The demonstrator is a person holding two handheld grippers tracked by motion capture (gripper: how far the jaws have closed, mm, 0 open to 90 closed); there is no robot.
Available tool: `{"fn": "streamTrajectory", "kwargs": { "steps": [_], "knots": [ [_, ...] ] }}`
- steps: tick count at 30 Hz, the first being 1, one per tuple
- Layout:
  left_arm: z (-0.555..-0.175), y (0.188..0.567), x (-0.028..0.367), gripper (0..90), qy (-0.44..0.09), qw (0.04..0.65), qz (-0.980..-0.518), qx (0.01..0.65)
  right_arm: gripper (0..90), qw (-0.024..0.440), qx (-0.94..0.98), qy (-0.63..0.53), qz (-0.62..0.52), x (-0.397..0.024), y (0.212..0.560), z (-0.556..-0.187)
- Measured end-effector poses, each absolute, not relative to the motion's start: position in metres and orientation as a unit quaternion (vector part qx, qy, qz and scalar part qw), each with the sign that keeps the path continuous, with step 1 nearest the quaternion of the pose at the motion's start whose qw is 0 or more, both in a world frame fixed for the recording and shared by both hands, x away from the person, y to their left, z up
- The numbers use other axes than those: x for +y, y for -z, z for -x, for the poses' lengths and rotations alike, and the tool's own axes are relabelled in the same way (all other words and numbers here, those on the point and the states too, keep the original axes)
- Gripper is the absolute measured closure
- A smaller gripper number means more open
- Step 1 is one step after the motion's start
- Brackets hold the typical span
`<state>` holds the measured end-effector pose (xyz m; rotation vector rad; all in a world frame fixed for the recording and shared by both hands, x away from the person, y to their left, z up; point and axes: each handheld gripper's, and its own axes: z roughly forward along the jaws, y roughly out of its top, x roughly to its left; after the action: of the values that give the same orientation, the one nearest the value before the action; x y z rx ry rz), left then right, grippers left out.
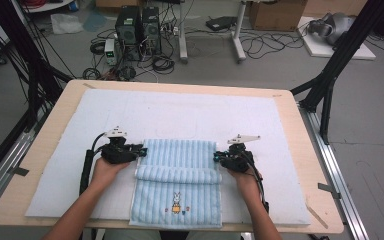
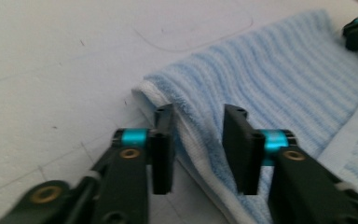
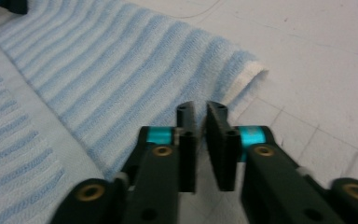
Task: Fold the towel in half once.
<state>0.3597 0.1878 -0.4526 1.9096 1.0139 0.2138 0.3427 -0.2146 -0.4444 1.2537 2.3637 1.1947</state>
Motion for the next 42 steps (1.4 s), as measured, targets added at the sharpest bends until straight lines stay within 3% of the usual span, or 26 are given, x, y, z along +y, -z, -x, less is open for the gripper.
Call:
{"fn": "streamTrajectory", "kwargs": {
  "steps": [2, 5, 9, 14, 16, 18, 21, 27, 33, 36, 38, 42],
  "knots": [
    [-0.358, 0.452, 0.187, 83.5, -0.092, 0.467, -0.783, 0.401, 86.9, 0.109, 0.802, -0.407, -0.423, -0.214, 0.444, -0.342],
    [-0.359, 0.452, 0.186, 86.1, -0.094, 0.465, -0.784, 0.401, 87.5, 0.111, 0.803, -0.407, -0.421, -0.213, 0.444, -0.342],
    [-0.361, 0.449, 0.192, 86.1, -0.097, 0.501, -0.75, 0.42, 87.7, 0.119, 0.79, -0.425, -0.426, -0.215, 0.441, -0.342],
    [-0.365, 0.452, 0.19, 85.3, -0.108, 0.491, -0.748, 0.433, 87.7, 0.137, 0.78, -0.428, -0.436, -0.217, 0.442, -0.348],
    [-0.365, 0.451, 0.191, 74.3, -0.111, 0.488, -0.745, 0.441, 87.4, 0.133, 0.781, -0.422, -0.441, -0.216, 0.445, -0.351],
    [-0.365, 0.452, 0.194, 57.3, -0.114, 0.477, -0.742, 0.456, 76.5, 0.132, 0.78, -0.42, -0.445, -0.216, 0.447, -0.352],
    [-0.366, 0.453, 0.197, 51.6, -0.099, 0.473, -0.745, 0.459, 62.2, 0.135, 0.772, -0.424, -0.454, -0.217, 0.445, -0.35],
    [-0.361, 0.453, 0.184, 59.5, -0.109, 0.447, -0.782, 0.42, 45.8, 0.149, 0.793, -0.391, -0.443, -0.207, 0.45, -0.35],
    [-0.36, 0.453, 0.183, 68.1, -0.124, 0.437, -0.783, 0.424, 32.6, 0.165, 0.811, -0.372, -0.421, -0.196, 0.451, -0.347],
    [-0.36, 0.453, 0.183, 76.2, -0.118, 0.44, -0.784, 0.422, 38.0, 0.167, 0.814, -0.365, -0.421, -0.195, 0.449, -0.347],
    [-0.359, 0.453, 0.18, 84.3, -0.121, 0.436, -0.793, 0.408, 54.2, 0.158, 0.818, -0.366, -0.414, -0.196, 0.447, -0.346],
    [-0.361, 0.454, 0.182, 86.1, -0.103, 0.444, -0.784, 0.422, 79.9, 0.126, 0.82, -0.378, -0.41, -0.193, 0.446, -0.345]
  ]
}}
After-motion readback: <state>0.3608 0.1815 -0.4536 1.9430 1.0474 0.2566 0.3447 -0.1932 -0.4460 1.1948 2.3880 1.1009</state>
